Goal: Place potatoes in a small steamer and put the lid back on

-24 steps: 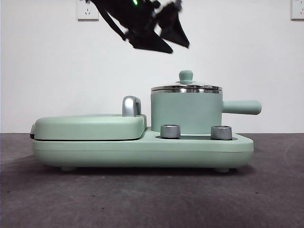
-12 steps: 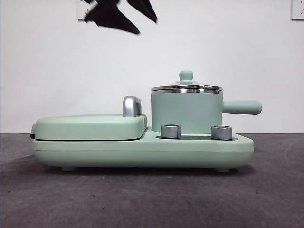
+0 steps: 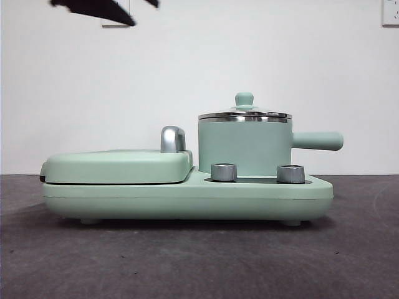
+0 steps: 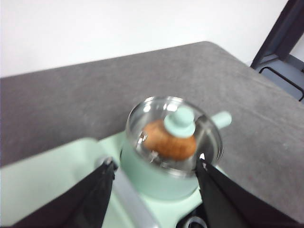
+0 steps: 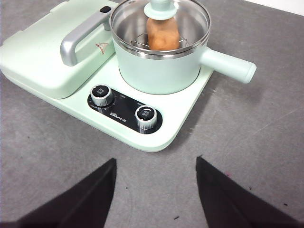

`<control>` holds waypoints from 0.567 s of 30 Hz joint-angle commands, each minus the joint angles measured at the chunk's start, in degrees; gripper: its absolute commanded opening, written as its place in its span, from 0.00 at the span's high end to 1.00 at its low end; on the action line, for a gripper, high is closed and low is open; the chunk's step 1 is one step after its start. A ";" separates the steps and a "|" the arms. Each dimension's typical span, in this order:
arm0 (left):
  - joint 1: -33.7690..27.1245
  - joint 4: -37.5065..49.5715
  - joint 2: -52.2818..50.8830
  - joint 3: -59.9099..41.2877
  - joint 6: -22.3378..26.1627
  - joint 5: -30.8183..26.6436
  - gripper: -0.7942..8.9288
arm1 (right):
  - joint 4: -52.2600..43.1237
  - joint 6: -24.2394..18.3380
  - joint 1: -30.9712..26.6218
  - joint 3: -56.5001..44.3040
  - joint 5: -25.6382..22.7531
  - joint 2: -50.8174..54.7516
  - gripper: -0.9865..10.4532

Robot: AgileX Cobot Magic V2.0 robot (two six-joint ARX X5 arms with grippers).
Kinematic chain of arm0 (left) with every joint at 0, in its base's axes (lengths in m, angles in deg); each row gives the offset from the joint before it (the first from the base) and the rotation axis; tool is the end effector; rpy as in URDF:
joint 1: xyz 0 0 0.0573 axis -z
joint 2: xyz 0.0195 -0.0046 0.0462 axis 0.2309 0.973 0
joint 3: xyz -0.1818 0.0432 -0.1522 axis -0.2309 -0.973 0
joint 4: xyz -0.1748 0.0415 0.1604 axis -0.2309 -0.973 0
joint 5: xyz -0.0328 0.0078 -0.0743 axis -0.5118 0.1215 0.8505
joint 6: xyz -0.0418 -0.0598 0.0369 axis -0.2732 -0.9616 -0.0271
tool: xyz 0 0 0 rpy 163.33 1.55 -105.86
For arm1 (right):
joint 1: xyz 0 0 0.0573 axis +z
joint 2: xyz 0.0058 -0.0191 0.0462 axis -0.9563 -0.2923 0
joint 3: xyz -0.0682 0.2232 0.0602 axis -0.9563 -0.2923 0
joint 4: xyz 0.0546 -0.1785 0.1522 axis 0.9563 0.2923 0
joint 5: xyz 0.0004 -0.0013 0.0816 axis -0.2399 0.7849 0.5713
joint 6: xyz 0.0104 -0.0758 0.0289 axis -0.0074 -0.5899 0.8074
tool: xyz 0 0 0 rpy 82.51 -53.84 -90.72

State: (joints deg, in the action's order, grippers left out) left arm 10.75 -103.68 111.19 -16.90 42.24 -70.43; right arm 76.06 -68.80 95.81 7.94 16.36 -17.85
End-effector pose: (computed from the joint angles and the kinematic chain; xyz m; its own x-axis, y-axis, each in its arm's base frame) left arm 0.2728 -0.1432 0.3296 0.7050 -0.6287 -0.3283 0.5995 0.7756 -0.1977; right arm 0.1287 0.0619 0.2808 0.7468 0.4276 -0.5094 -0.4746 0.8792 0.0424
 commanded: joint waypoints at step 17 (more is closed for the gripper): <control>-1.75 -13.99 -26.93 -20.44 -0.33 0.15 0.63 | 1.03 0.79 0.31 0.37 2.16 -0.15 0.69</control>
State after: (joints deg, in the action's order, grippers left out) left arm 8.89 -117.71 84.65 -37.49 42.15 -70.40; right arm 77.33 -68.63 95.81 7.94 18.29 -17.85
